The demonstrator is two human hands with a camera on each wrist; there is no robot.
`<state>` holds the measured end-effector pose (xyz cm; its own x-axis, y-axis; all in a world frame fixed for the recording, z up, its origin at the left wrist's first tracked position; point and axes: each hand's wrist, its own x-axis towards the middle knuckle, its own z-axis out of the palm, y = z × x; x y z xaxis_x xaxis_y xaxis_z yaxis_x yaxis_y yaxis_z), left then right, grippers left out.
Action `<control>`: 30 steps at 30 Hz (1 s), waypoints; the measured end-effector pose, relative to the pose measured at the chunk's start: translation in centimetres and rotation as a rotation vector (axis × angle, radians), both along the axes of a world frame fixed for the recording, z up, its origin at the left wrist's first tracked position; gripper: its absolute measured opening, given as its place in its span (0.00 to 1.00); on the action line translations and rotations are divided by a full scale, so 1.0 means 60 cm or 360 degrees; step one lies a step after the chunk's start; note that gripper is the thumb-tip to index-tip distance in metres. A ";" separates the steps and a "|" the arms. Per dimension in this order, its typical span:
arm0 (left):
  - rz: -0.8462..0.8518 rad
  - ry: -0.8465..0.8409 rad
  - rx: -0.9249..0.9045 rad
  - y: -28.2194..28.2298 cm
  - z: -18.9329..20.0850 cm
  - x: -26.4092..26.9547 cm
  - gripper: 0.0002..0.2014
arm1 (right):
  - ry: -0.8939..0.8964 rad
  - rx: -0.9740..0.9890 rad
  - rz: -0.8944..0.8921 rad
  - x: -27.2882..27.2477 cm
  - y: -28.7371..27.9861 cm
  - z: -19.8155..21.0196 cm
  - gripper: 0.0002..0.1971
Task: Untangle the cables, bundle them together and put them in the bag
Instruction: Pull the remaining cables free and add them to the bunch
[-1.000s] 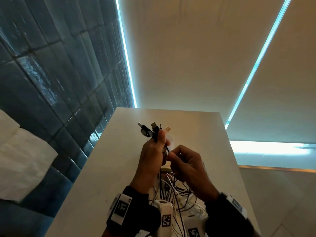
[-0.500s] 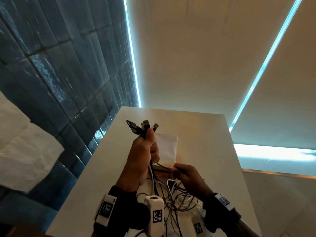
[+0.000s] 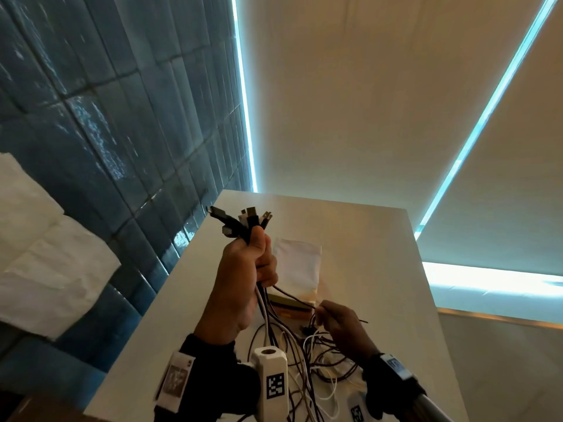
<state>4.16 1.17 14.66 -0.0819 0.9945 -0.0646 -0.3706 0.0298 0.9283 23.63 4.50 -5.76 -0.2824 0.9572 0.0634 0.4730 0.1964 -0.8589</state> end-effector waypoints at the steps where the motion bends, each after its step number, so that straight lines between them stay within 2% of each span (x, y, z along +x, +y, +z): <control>1: 0.0024 -0.0012 0.0014 0.001 -0.001 -0.002 0.19 | 0.0003 -0.0039 -0.0005 0.002 0.000 -0.002 0.16; 6: 0.0086 -0.0125 -0.0010 0.005 -0.010 -0.004 0.19 | 0.0115 -0.0114 -0.0157 0.004 0.009 0.016 0.21; 9: 0.0111 -0.0240 -0.0063 0.008 -0.015 0.000 0.18 | 0.0368 -0.0125 -0.0364 -0.001 0.017 0.075 0.17; 11: 0.0125 -0.0273 -0.0101 0.009 -0.017 0.003 0.18 | 0.0577 -0.0080 -0.0392 -0.006 0.015 0.129 0.14; 15: 0.0117 -0.0131 -0.0235 0.010 -0.022 0.014 0.18 | 0.0811 0.0152 -0.0210 -0.027 -0.007 0.221 0.12; 18: 0.0046 0.0044 -0.0299 0.010 -0.020 0.021 0.17 | 0.0777 0.0287 0.0047 -0.041 -0.033 0.260 0.11; 20: -0.0070 -0.0049 -0.0300 0.009 -0.016 0.022 0.17 | 0.0766 0.0194 0.0207 -0.045 -0.046 0.264 0.11; 22: -0.0176 -0.0334 -0.0267 0.006 -0.010 0.018 0.19 | 0.0778 0.0054 0.0324 -0.047 -0.052 0.255 0.11; 25: -0.0206 -0.0643 -0.0174 0.005 -0.006 0.012 0.18 | 0.0711 0.0000 0.0340 -0.042 -0.044 0.216 0.12; 30: -0.0153 -0.0638 -0.0107 0.007 -0.017 0.014 0.16 | 0.0604 -0.0113 0.0338 -0.033 -0.023 0.156 0.15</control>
<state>5.01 1.61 13.62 0.0562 0.9889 -0.1378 -0.6948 0.1378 0.7059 21.64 3.14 3.61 -0.4429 0.8861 0.1369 0.0769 0.1897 -0.9788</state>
